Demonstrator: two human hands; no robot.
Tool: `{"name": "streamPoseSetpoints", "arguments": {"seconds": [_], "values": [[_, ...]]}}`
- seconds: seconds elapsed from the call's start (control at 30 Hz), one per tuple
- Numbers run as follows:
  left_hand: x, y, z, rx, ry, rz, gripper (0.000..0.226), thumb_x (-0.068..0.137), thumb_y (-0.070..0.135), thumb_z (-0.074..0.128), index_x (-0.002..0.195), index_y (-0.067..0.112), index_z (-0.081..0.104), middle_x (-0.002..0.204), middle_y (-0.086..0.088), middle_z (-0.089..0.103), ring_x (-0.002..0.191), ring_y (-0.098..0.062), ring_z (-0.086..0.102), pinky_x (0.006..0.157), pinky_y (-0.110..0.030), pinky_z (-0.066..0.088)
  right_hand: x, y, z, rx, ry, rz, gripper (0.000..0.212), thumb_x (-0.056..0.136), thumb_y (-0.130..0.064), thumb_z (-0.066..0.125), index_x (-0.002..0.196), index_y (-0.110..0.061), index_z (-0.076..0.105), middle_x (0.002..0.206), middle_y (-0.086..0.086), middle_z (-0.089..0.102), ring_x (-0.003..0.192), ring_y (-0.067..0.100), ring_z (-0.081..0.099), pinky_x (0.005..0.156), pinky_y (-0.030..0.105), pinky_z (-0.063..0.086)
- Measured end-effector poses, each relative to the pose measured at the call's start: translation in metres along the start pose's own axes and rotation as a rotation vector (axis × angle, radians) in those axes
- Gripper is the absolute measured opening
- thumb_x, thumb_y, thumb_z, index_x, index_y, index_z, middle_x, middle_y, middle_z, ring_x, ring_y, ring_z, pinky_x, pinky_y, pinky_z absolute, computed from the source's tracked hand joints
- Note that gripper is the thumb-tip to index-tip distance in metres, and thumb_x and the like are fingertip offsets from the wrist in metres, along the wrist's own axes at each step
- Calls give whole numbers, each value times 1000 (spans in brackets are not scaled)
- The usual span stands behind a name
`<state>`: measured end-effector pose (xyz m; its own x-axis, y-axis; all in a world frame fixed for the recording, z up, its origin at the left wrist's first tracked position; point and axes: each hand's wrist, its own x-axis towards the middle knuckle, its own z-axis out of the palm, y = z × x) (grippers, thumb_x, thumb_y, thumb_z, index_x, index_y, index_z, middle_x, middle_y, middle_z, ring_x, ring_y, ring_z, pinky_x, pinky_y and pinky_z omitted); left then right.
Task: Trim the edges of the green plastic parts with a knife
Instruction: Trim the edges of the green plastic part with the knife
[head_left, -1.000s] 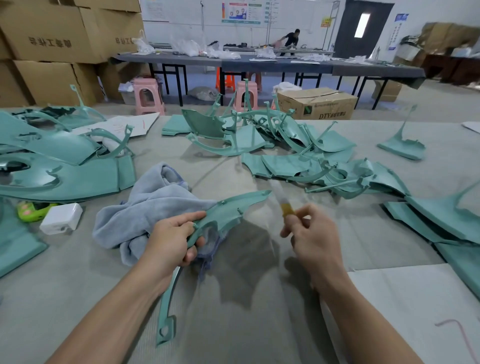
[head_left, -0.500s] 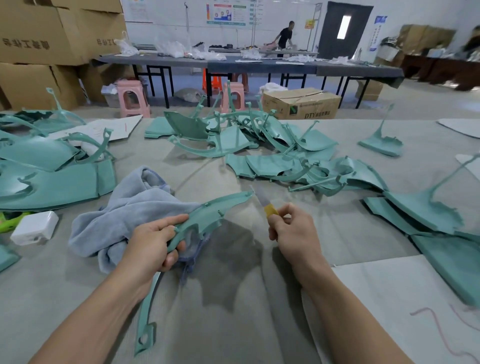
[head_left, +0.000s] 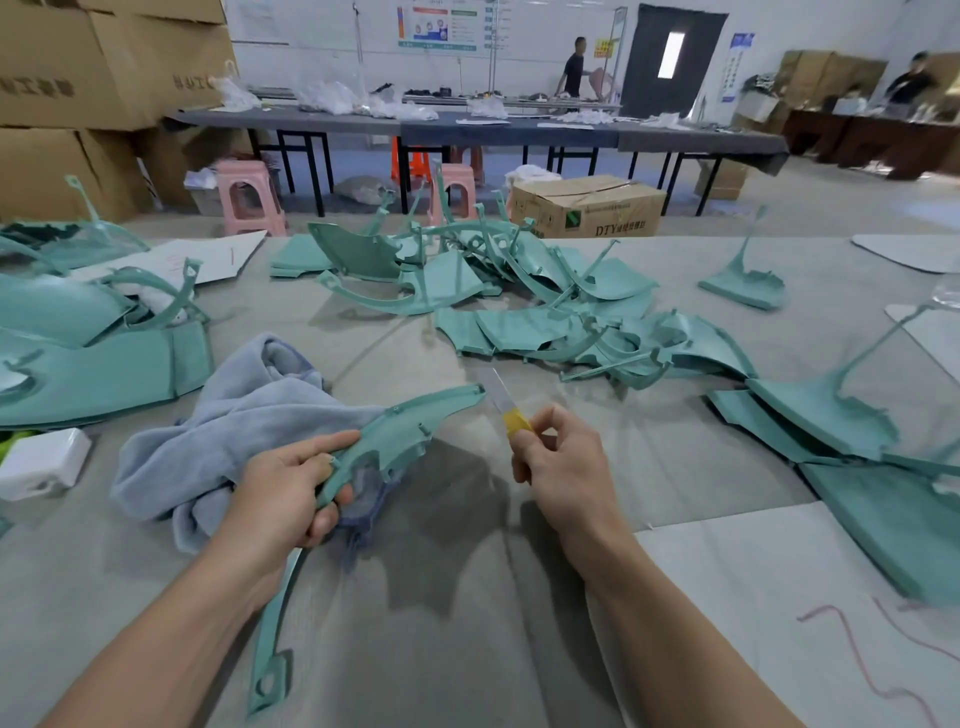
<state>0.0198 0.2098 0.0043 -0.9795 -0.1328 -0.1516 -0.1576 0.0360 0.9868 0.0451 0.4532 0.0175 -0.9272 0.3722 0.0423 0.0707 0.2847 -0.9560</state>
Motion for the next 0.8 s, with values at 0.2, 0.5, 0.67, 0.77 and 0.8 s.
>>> {"name": "streamPoseSetpoints", "arguments": {"seconds": [0.2, 0.5, 0.67, 0.77, 0.8], "values": [[-2, 3, 5, -11, 3, -25, 40, 100, 1, 41, 107, 23, 74, 54, -10, 59, 32, -14, 32, 38, -14, 26, 4, 5, 0, 17, 1, -5, 23, 96, -16, 66, 74, -19, 60, 57, -1, 65, 50, 9, 52, 49, 23, 41], [-12, 12, 6, -38, 4, -49, 38, 102, 2, 40, 109, 21, 72, 52, -9, 59, 36, -14, 38, 36, -14, 26, 5, 9, 1, -83, 32, -30, 23, 97, -18, 67, 74, -19, 64, 61, 1, 69, 55, 8, 60, 54, 26, 44], [-11, 11, 3, -36, -10, -47, 40, 102, 2, 37, 108, 21, 71, 49, -8, 58, 32, -12, 33, 35, -14, 24, 2, 9, 2, -19, 19, -38, 22, 97, -15, 66, 75, -18, 63, 58, 1, 67, 48, 5, 55, 46, 16, 39], [-10, 10, 3, -20, -9, -42, 39, 102, 1, 38, 108, 21, 71, 49, -8, 58, 31, -12, 33, 35, -14, 25, 4, 8, 1, -80, 75, -9, 23, 96, -18, 66, 73, -20, 62, 59, -1, 67, 53, 10, 56, 53, 25, 40], [-9, 10, 3, -20, -8, -43, 39, 102, 1, 38, 107, 21, 71, 49, -8, 58, 31, -12, 33, 35, -14, 25, 4, 7, 0, -48, 79, -6, 23, 96, -17, 66, 73, -20, 62, 59, -1, 67, 53, 10, 56, 54, 27, 40]]}}
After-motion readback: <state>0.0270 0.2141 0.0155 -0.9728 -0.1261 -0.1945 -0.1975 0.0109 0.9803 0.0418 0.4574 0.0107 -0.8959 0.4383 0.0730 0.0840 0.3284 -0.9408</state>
